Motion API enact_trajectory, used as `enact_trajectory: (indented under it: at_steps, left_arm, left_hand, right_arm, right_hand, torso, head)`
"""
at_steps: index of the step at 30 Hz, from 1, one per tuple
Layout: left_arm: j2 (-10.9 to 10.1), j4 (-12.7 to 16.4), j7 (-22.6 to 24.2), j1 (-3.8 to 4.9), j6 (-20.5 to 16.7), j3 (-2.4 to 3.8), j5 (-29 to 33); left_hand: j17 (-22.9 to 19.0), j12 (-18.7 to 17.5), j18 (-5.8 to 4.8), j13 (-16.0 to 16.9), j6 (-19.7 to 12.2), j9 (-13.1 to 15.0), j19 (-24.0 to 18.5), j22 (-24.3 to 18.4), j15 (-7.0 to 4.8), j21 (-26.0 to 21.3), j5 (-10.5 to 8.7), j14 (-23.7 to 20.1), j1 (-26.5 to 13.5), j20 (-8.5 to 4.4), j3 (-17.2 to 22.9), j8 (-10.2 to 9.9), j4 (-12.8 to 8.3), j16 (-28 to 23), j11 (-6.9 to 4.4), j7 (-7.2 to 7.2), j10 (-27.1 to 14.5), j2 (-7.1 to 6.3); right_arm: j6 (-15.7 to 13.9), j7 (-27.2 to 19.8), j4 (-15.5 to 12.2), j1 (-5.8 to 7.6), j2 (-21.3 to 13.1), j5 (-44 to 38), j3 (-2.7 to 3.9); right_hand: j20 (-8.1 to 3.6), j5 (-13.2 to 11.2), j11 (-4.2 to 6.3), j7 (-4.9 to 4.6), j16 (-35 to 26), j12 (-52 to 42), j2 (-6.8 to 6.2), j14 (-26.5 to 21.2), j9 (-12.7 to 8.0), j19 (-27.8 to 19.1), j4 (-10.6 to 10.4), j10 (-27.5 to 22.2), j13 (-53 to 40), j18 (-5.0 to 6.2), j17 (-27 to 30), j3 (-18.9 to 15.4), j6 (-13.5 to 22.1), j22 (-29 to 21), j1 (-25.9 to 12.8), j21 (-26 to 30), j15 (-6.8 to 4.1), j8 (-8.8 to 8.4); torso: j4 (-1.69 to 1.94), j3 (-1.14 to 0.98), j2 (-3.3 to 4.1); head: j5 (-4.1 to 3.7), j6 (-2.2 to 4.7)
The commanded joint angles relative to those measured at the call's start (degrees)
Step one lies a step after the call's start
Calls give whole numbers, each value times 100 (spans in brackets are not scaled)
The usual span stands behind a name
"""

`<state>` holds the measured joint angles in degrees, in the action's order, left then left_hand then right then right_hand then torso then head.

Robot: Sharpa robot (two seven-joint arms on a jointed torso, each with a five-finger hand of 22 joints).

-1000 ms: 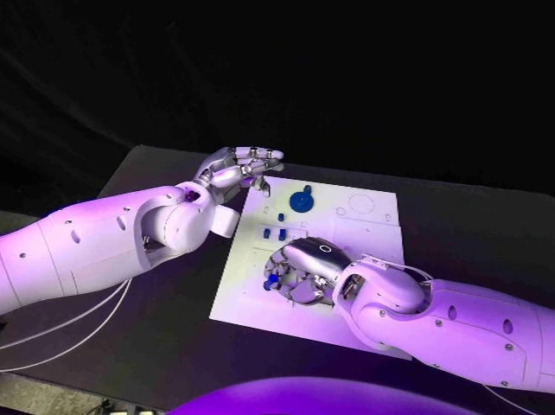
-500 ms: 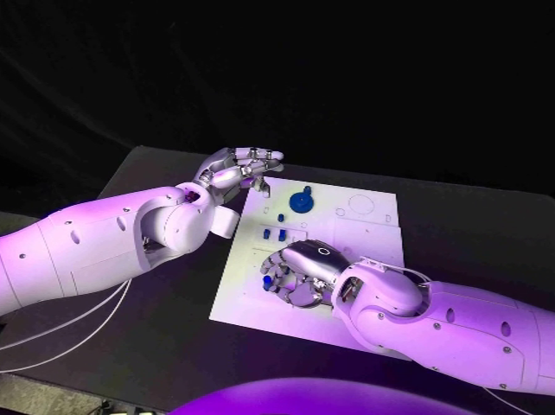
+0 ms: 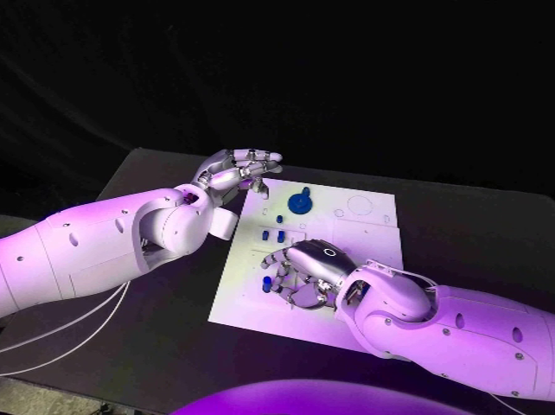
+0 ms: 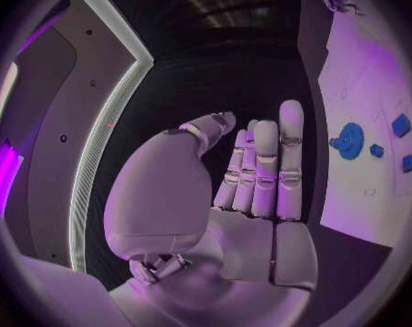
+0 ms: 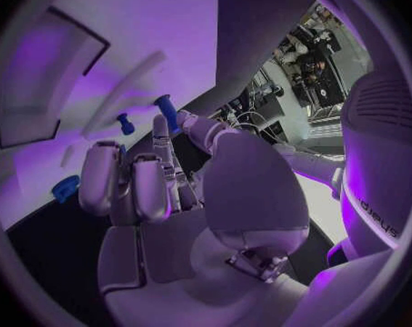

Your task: Assemble the parts on the task board

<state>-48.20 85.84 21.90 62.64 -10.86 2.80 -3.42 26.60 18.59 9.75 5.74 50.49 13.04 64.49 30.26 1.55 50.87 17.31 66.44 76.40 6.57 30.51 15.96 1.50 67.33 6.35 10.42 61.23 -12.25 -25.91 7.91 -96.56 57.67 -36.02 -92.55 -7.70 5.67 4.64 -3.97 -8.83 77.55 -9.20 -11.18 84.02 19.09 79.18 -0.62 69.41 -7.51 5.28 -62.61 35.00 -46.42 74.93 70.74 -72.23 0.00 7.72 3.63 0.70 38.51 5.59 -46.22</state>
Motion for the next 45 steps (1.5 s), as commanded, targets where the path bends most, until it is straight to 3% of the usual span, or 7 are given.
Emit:
enact_trajectory:
  at_steps: [1,7,14,15,19,30,45]
  left_arm:
    - [7,6,23,2,94,3,-13]
    - [6,-4,23,2,95,1,-13]
    - [0,-17,25,0,99,-14,-13]
    - [-1,-18,26,0,100,-16,-13]
    - [-5,-20,33,-2,112,-21,-13]
    - [-15,-4,49,-18,143,-30,-13]
    - [-45,17,53,-39,153,-31,-13]
  left_hand:
    - [-6,29,82,9,-22,-5,16,-6,9,-29,-22,-33,0,4,-30,-20,9,3,1,15,-56,70]
    - [-16,40,83,12,-23,-9,19,-15,10,-40,-21,-38,0,6,-41,-21,12,7,2,14,-72,77]
    - [-16,40,83,12,-23,-9,19,-15,10,-40,-21,-38,0,6,-41,-21,12,7,2,14,-72,77]
    - [-16,40,83,12,-23,-9,19,-15,10,-40,-21,-38,0,6,-41,-21,12,7,2,14,-72,77]
    - [-16,40,83,12,-23,-9,19,-15,10,-40,-21,-38,0,6,-41,-21,12,7,2,14,-72,77]
    - [-20,42,82,12,-19,-9,19,-19,12,-45,-22,-41,-4,8,-52,-19,14,9,5,15,-85,71]
    - [-20,42,82,12,-19,-9,19,-19,12,-45,-22,-41,-4,8,-52,-19,14,9,5,15,-85,71]
  right_arm:
    - [-630,-111,-135,-6,-132,85,9]
    - [-976,-386,-537,127,-653,983,72]
    - [-188,-38,-839,585,-1602,2474,102]
    - [-55,53,-868,635,-1769,2567,103]
    - [283,339,-980,733,-2284,2661,88]
    - [341,944,-1296,550,-3017,1959,8]
    - [291,1493,-1429,122,-2847,1133,-19]
  right_hand:
    - [-7,40,1,-5,38,-47,-23,104,4,50,12,58,-22,-83,-30,-35,-35,158,47,-54,-49,5]
    - [2,53,-26,-29,110,-238,-20,129,55,120,3,264,-173,-112,-119,-85,-366,260,54,-165,-27,145]
    - [-63,461,128,107,268,-1109,-145,188,197,255,-251,863,-826,-160,-359,-597,-759,454,-357,-394,-145,470]
    - [-199,541,200,182,402,-2155,-59,229,397,373,-401,523,-1849,-213,-577,-974,-714,630,-445,-599,-167,744]
    - [-151,669,238,215,698,-5197,-38,335,722,586,-627,793,-5030,-309,-1177,-1319,-640,928,-458,-965,-222,1143]
    - [-158,652,221,243,890,-6649,9,397,990,714,-967,1194,-6628,-363,-1623,-1614,-543,1109,-451,-1183,-212,1435]
    - [-171,884,245,276,901,-6707,-29,393,1070,725,-1247,1193,-6721,-369,-1639,-1856,-567,1135,-526,-1204,-231,1538]
  torso:
    - [-7,-2,-7]
    - [-17,0,-13]
    - [-48,22,-38]
    - [-55,25,-42]
    - [-103,24,-52]
    - [-144,17,-67]
    - [-121,25,-59]
  head:
    - [-30,21]
    - [-177,88]
    - [-530,140]
    - [-568,144]
    - [-686,169]
    - [-1006,125]
    - [-1062,99]
